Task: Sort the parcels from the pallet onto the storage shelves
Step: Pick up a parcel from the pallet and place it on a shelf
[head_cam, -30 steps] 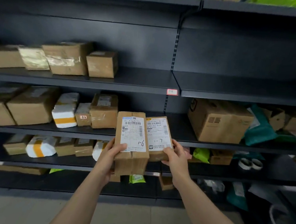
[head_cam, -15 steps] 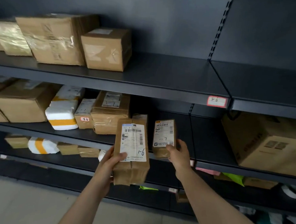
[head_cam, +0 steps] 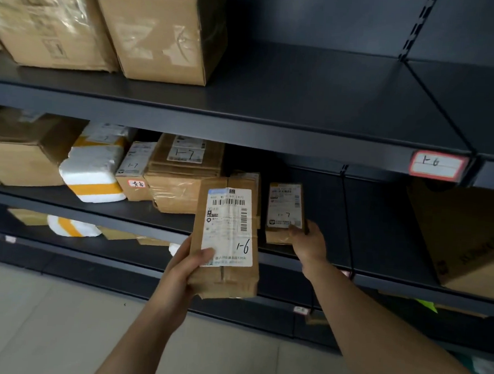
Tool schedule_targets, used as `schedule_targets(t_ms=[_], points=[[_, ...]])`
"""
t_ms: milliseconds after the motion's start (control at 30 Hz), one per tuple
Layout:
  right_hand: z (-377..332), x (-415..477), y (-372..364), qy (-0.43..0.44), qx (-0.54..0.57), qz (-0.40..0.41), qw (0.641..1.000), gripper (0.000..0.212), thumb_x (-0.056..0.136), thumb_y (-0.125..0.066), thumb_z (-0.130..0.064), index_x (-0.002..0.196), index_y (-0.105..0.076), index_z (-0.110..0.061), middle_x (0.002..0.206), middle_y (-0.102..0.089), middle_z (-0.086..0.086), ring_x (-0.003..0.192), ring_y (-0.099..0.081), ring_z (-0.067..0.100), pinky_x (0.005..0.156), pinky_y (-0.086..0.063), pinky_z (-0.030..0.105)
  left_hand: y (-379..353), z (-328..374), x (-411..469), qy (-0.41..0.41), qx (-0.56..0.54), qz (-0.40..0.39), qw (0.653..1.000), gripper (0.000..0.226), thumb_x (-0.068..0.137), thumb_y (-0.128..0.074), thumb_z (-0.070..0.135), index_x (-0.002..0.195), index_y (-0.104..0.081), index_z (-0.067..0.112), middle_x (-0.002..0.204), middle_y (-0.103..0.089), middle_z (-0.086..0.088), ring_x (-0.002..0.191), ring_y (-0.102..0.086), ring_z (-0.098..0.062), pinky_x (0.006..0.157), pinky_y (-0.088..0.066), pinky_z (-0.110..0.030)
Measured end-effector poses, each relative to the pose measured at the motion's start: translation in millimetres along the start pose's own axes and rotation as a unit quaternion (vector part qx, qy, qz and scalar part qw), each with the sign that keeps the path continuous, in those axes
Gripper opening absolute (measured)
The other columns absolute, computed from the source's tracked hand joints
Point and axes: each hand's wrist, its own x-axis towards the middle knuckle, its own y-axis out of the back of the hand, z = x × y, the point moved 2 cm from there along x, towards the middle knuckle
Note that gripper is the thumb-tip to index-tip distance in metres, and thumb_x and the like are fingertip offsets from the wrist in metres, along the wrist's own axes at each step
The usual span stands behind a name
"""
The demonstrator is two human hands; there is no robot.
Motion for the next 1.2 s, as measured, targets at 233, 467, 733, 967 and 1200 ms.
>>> schedule_targets(t_ms=[233, 467, 733, 967, 1200], points=[[-20, -45, 16, 0.146, -0.11, 0.006, 0.983, 0.045, 0.092, -0.065, -0.03, 0.133, -0.052, -0.02, 0.13, -0.054, 0.006, 0.123, -0.05, 0.023, 0.098, -0.043, 0.034, -16, 3, -27, -0.02, -0.021, 0.017, 0.999, 0.076, 0.059, -0.071, 0.043, 0.131, -0.055, 0.024, 0.12, -0.068, -0.008, 0.11, -0.065, -0.029, 0.09, -0.05, -0.05], [-80, -144, 32, 0.259, -0.009, -0.165, 0.952, 0.046, 0.087, -0.05, -0.057, 0.125, -0.057, -0.034, 0.126, -0.059, -0.014, 0.118, -0.052, 0.001, 0.099, -0.041, 0.026, -37, 34, -75, -0.064, -0.024, 0.034, 0.997, 0.074, 0.057, -0.073, 0.038, 0.128, -0.058, 0.025, 0.12, -0.068, -0.007, 0.112, -0.063, -0.03, 0.096, -0.046, -0.051], [-126, -235, 64, 0.392, 0.017, -0.226, 0.892, 0.079, 0.068, -0.054, -0.085, 0.133, -0.045, -0.041, 0.13, -0.057, -0.018, 0.124, -0.051, 0.003, 0.102, -0.048, 0.034, -62, 92, -149, -0.131, -0.055, 0.074, 0.987, 0.056, 0.064, -0.068, 0.037, 0.118, -0.061, 0.027, 0.108, -0.073, -0.002, 0.098, -0.068, -0.023, 0.077, -0.05, -0.039], [-176, -259, 85, 0.499, -0.027, -0.164, 0.851, 0.094, 0.07, -0.068, -0.07, 0.149, -0.03, -0.033, 0.144, -0.047, -0.015, 0.132, -0.045, 0.008, 0.105, -0.045, 0.045, -94, 158, -167, -0.147, -0.002, 0.06, 0.987, 0.043, 0.078, -0.066, 0.043, 0.118, -0.062, 0.029, 0.108, -0.072, -0.002, 0.105, -0.063, -0.025, 0.087, -0.052, -0.046], [-241, -236, 95, 0.488, 0.017, -0.093, 0.868, 0.08, 0.082, -0.069, -0.05, 0.15, -0.029, -0.034, 0.128, -0.05, -0.027, 0.123, -0.048, -0.002, 0.105, -0.046, 0.035, -115, 220, -132, -0.262, 0.153, -0.038, 0.952, 0.06, 0.091, -0.063, 0.03, 0.143, -0.035, 0.035, 0.121, -0.06, 0.013, 0.107, -0.059, -0.005, 0.09, -0.052, -0.035]])
